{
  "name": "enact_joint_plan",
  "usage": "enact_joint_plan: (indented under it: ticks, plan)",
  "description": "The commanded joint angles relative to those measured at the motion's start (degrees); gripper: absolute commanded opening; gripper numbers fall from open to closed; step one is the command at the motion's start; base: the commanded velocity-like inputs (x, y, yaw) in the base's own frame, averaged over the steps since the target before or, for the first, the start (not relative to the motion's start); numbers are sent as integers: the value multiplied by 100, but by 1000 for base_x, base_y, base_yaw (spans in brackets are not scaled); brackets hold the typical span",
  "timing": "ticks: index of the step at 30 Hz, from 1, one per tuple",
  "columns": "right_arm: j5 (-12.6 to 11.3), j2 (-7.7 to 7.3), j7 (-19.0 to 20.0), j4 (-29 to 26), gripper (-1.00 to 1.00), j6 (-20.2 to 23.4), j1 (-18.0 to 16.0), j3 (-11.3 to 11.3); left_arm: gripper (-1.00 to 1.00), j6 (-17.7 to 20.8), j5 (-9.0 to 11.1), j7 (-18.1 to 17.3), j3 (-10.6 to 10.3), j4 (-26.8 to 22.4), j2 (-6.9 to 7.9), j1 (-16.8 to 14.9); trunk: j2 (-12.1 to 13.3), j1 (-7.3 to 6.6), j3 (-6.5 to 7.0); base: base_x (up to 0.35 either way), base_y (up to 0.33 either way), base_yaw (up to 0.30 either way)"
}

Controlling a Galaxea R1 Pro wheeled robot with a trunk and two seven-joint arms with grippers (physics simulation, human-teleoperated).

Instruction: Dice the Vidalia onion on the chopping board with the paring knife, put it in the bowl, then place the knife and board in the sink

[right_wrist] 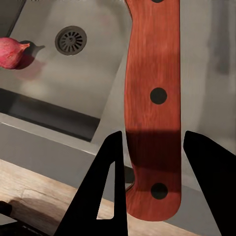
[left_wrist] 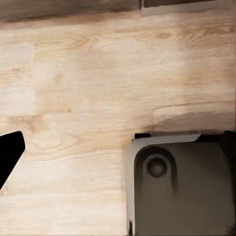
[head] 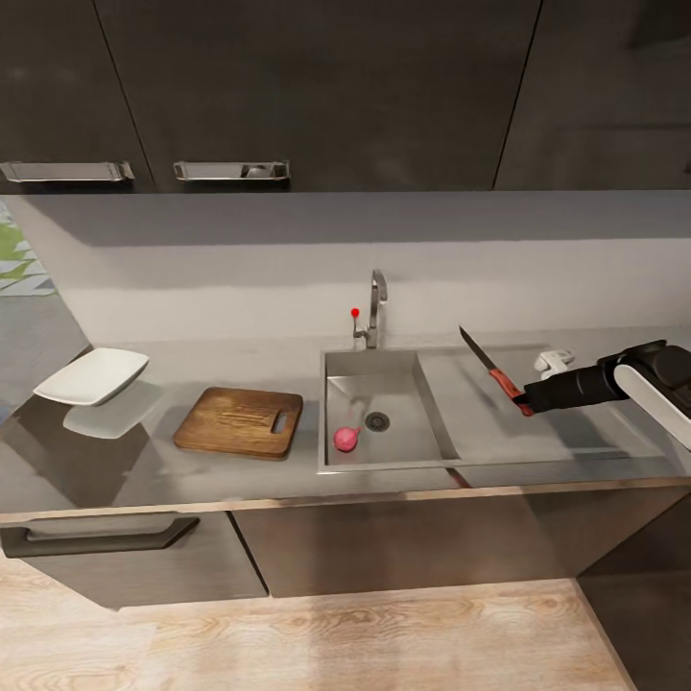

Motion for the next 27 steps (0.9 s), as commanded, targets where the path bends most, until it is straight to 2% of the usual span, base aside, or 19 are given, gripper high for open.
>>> enact_joint_plan:
  ticks: [1, 2, 4, 5, 8, 11, 14, 17, 19, 22, 24, 27]
  plan:
    - [53, -5, 63, -1, -100, 4, -10, 15, 100, 69, 24, -20, 15, -232, 24, 4, -11, 3, -11, 0, 0, 0]
    - [53, -5, 63, 0, -100, 4, -10, 14, 100, 119, 24, -22, 24, -343, 33, 4, -11, 3, -11, 0, 0, 0]
    - [51, -5, 63, 1, -100, 4, -10, 14, 100, 454, 24, -26, 73, -829, 53, 4, -11, 3, -11, 0, 0, 0]
    - [51, -5, 63, 0, -100, 4, -10, 13, 100, 855, 24, -34, 97, -1249, 61, 4, -11, 3, -11, 0, 0, 0]
    - [51, -5, 63, 0, -100, 4, -10, 13, 100, 1682, 27, -153, 119, -2181, 69, 4, -11, 3, -11, 0, 0, 0]
    - [52, -5, 63, 1, -100, 4, -10, 13, 100, 2043, 31, -318, 185, -2750, 84, 4, -11, 3, -11, 0, 0, 0]
    - [51, -5, 63, 0, -100, 4, -10, 13, 100, 2177, 32, -485, 300, -3156, 90, 4, -11, 3, -11, 0, 0, 0]
    - [52, -3, 63, 0, -100, 4, -10, 16, 100, 2511, 33, -748, 427, -3701, 94, 4, -11, 3, -11, 0, 0, 0]
    - [53, 0, 63, 1, -100, 4, -10, 18, 100, 3027, 33, -985, 491, -4199, 93, 4, -11, 3, -11, 0, 0, 0]
    - [53, 2, 63, 1, -100, 4, -10, 17, 100, 3588, 33, -1134, 556, -4750, 93, 4, -11, 3, -11, 0, 0, 0]
    - [50, 2, 63, 2, -100, 4, -10, 18, 100, 4093, 33, -1198, 605, -5243, 85, 4, -11, 3, -11, 0, 0, 0]
    - [49, 3, 63, 0, -100, 4, -10, 18, 100, 4495, 31, -1224, 632, -5685, 79, 4, -11, 3, -11, 0, 0, 0]
